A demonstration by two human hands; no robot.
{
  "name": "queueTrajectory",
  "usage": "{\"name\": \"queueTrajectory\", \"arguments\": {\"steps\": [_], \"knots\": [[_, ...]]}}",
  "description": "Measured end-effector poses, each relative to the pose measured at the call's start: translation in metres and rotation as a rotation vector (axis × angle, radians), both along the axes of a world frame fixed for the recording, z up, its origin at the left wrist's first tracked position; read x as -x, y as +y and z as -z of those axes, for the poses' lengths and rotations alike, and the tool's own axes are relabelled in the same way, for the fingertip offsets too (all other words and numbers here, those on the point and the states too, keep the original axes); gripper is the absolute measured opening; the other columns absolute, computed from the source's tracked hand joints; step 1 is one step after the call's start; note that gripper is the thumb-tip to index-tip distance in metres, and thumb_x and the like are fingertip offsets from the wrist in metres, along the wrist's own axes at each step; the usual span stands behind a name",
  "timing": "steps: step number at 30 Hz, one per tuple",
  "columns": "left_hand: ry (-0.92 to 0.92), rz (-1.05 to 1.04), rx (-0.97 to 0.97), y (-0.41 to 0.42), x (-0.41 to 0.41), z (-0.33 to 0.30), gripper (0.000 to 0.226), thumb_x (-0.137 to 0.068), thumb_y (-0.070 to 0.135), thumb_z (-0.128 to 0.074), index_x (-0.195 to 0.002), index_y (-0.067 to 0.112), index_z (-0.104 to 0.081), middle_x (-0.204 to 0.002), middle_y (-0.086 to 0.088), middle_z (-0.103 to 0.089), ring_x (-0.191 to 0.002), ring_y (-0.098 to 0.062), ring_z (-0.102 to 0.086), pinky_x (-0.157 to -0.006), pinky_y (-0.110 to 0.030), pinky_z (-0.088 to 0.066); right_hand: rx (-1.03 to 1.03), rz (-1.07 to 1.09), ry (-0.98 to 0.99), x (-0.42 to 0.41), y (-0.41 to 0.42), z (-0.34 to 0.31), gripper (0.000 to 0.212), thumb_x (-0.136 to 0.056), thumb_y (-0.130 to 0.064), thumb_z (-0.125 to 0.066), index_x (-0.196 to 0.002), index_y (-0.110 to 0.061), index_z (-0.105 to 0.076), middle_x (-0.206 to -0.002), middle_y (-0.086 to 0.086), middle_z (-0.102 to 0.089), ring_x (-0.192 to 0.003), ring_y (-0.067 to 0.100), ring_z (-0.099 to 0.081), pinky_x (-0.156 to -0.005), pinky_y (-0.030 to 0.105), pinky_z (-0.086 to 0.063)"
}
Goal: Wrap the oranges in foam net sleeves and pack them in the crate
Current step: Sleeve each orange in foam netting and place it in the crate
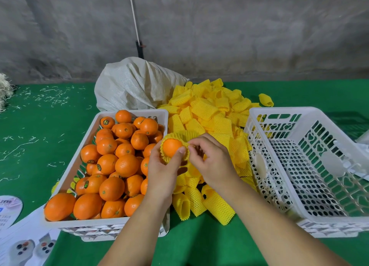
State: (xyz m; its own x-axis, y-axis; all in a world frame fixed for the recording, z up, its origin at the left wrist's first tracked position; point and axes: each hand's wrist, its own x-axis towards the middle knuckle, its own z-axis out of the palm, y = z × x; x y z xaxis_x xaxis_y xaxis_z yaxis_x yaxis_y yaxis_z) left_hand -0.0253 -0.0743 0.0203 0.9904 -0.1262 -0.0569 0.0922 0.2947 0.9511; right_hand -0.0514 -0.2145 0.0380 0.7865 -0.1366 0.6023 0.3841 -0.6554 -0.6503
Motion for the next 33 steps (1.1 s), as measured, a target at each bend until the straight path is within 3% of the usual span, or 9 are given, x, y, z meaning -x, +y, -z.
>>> {"name": "queueTrajectory", "arguments": {"steps": [6, 10, 12, 15, 19, 24, 26, 29, 33], "knots": [[-0.126, -0.102, -0.203, -0.002, 0.000, 0.009, 0.055, -0.091, 0.003, -0.078, -0.130, 0.031, -0.050, -0.117, -0.001, -0.070, -0.097, -0.001, -0.070, -0.077, -0.019, -0.055, 0.046, -0.095, 0.036, 0.014, 0.009, 0.009, 0.024, -0.096, -0.028, -0.061, -0.110, -0.010, -0.067, -0.109, 0.001, -0.057, -0.097, 0.012, -0.058, -0.078, 0.027, -0.052], [-0.234, 0.121, -0.189, 0.006, 0.002, 0.007, 0.057, -0.100, 0.018, -0.072, -0.152, 0.030, -0.051, -0.136, 0.008, -0.069, -0.122, -0.010, -0.068, -0.095, -0.030, -0.060, -0.275, -0.042, 0.244, 0.016, 0.004, 0.017, 0.049, -0.084, -0.051, -0.069, -0.120, -0.033, -0.041, -0.123, -0.002, -0.042, -0.114, 0.019, -0.054, -0.084, 0.033, -0.053], [-0.240, 0.080, -0.171, 0.007, 0.004, 0.006, 0.047, -0.101, 0.026, -0.068, -0.146, 0.036, -0.057, -0.121, 0.004, -0.077, -0.110, -0.018, -0.075, -0.088, -0.036, -0.064, -0.426, -0.025, 0.282, 0.015, 0.002, 0.017, 0.055, -0.083, -0.052, -0.073, -0.122, -0.038, -0.038, -0.128, 0.004, -0.046, -0.116, 0.028, -0.057, -0.086, 0.042, -0.056], [-0.248, -0.063, -0.216, 0.003, 0.006, 0.002, 0.033, -0.105, 0.029, -0.064, -0.133, 0.043, -0.069, -0.102, -0.004, -0.079, -0.092, -0.023, -0.073, -0.080, -0.045, -0.065, -0.451, -0.012, 0.282, 0.012, 0.001, 0.014, 0.066, -0.087, -0.037, -0.079, -0.140, -0.044, -0.040, -0.137, -0.005, -0.042, -0.126, 0.018, -0.052, -0.086, 0.021, -0.054], [-0.506, -0.204, -0.403, 0.002, 0.010, -0.001, 0.024, -0.106, 0.027, -0.061, -0.122, 0.042, -0.071, -0.124, 0.013, -0.072, -0.122, -0.011, -0.066, -0.101, -0.030, -0.054, -0.455, 0.046, 0.208, 0.012, 0.006, 0.012, 0.060, -0.078, -0.036, -0.080, -0.129, -0.038, -0.048, -0.128, -0.005, -0.047, -0.122, 0.013, -0.053, -0.090, 0.023, -0.052], [-0.759, -0.287, -0.475, -0.008, 0.022, -0.003, 0.022, -0.106, 0.027, -0.056, -0.122, 0.030, -0.071, -0.117, 0.014, -0.064, -0.117, -0.013, -0.060, -0.100, -0.019, -0.043, -0.581, 0.152, 0.109, 0.012, 0.021, 0.005, 0.061, -0.069, -0.039, -0.077, -0.116, -0.032, -0.040, -0.121, 0.007, -0.047, -0.108, 0.027, -0.055, -0.080, 0.033, -0.052], [-0.644, -0.190, -0.302, -0.012, 0.022, -0.008, 0.022, -0.103, 0.030, -0.058, -0.117, 0.035, -0.074, -0.125, 0.003, -0.064, -0.125, -0.016, -0.060, -0.104, -0.021, -0.044, -0.662, 0.067, 0.165, 0.013, 0.021, 0.002, 0.064, -0.070, -0.033, -0.079, -0.116, -0.030, -0.036, -0.122, 0.017, -0.051, -0.100, 0.033, -0.057, -0.073, 0.050, -0.051], [-0.089, -0.036, 0.168, -0.016, 0.019, -0.020, 0.042, -0.096, 0.052, -0.060, -0.123, 0.021, -0.071, -0.137, -0.015, -0.064, -0.130, -0.029, -0.061, -0.106, -0.044, -0.049, -0.611, -0.033, 0.224, 0.017, 0.010, 0.004, 0.067, -0.068, -0.030, -0.074, -0.122, -0.038, -0.035, -0.132, 0.018, -0.045, -0.111, 0.032, -0.057, -0.076, 0.044, -0.055], [0.145, 0.052, 0.216, -0.019, 0.016, -0.018, 0.060, -0.093, 0.043, -0.070, -0.142, 0.011, -0.056, -0.133, -0.012, -0.071, -0.129, -0.035, -0.065, -0.103, -0.048, -0.056, -0.728, -0.210, 0.235, 0.025, 0.005, 0.005, 0.055, -0.077, -0.041, -0.067, -0.128, -0.033, -0.047, -0.138, 0.012, -0.047, -0.123, 0.030, -0.057, -0.087, 0.032, -0.055]]}}
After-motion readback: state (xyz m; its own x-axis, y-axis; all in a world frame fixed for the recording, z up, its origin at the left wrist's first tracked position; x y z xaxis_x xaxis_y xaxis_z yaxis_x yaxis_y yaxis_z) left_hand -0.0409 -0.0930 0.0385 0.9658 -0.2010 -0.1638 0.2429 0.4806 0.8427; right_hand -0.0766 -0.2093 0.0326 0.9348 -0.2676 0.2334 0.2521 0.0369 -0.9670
